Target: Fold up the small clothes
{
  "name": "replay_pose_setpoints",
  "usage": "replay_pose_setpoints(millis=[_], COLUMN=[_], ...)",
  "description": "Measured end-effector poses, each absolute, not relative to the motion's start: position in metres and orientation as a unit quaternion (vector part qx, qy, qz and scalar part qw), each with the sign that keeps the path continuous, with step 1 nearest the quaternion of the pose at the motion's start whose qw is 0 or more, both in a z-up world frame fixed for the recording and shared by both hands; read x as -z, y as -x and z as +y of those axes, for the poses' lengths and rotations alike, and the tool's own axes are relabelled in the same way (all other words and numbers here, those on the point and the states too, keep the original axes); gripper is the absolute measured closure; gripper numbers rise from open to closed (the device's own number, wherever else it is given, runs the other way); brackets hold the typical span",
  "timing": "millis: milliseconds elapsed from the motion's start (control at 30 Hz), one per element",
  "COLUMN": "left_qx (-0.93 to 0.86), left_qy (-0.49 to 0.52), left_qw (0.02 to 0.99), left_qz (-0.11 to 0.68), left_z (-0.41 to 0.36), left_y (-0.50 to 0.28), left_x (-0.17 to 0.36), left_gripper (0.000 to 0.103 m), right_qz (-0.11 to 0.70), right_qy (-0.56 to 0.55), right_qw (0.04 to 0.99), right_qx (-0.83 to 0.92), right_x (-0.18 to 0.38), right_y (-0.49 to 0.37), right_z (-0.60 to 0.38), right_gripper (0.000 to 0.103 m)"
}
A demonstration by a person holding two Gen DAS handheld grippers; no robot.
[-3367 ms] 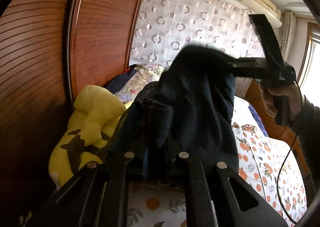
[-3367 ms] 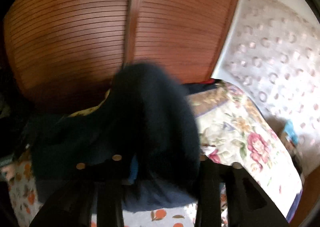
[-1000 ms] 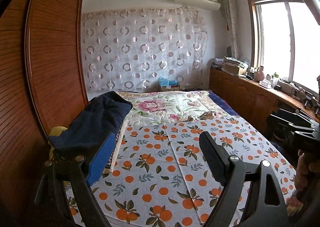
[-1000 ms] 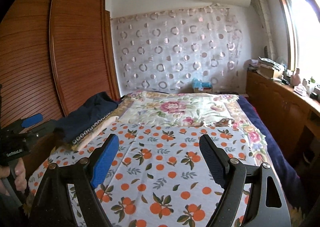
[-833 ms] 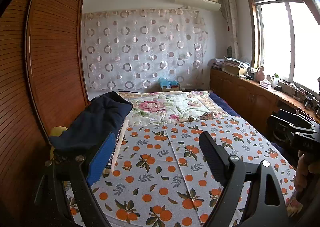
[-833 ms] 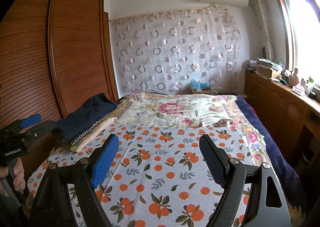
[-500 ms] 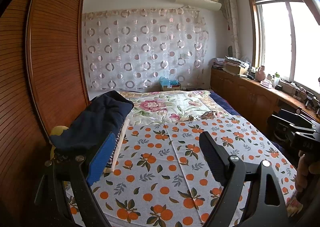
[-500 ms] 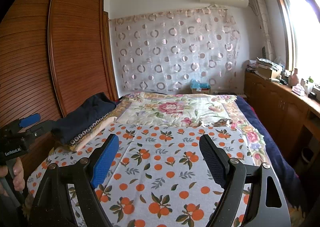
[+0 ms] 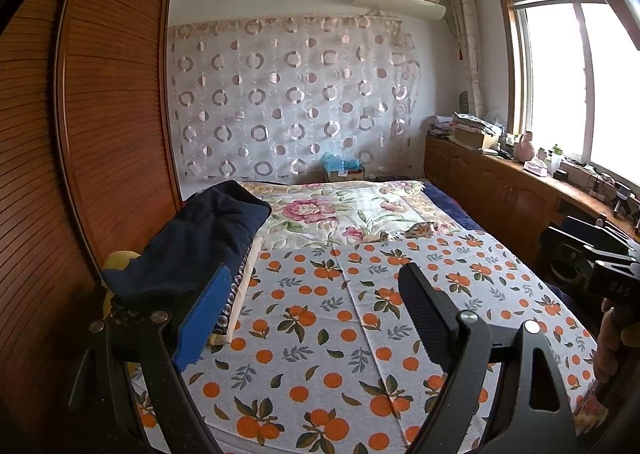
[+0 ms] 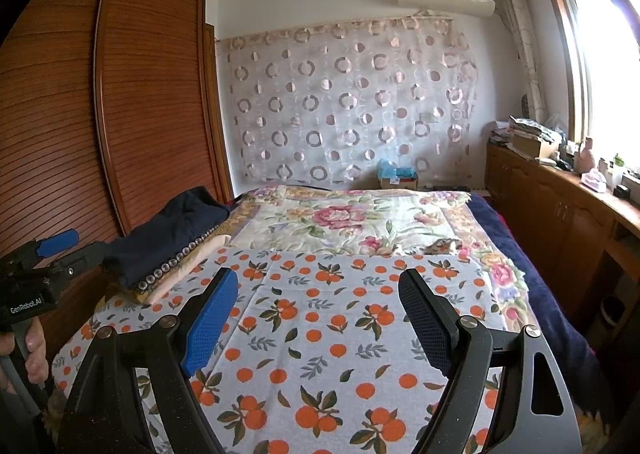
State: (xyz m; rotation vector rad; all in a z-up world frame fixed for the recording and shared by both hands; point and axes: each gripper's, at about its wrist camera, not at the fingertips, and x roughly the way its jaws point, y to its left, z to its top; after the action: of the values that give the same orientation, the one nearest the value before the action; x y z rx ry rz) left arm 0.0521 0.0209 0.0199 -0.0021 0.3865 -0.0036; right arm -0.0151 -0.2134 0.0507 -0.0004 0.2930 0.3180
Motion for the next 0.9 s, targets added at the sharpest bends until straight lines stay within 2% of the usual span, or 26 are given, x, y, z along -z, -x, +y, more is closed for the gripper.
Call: replay_pose_setpoints(millis=[900], left_qx=[-0.001], left_qy=[0.001], left_qw=[0.982], left_qz=[0.191], left_z=[0.026], left_y=[-0.05], left_x=[-0.019], left_gripper=[0.017], right_qz=[0.145], right_qy=[0.002], right_qw=[0.976], right_qx=[-0.162], right_x=[-0.051], right_y=[0.013], right_z=[-0.226], right_gripper=[0.019])
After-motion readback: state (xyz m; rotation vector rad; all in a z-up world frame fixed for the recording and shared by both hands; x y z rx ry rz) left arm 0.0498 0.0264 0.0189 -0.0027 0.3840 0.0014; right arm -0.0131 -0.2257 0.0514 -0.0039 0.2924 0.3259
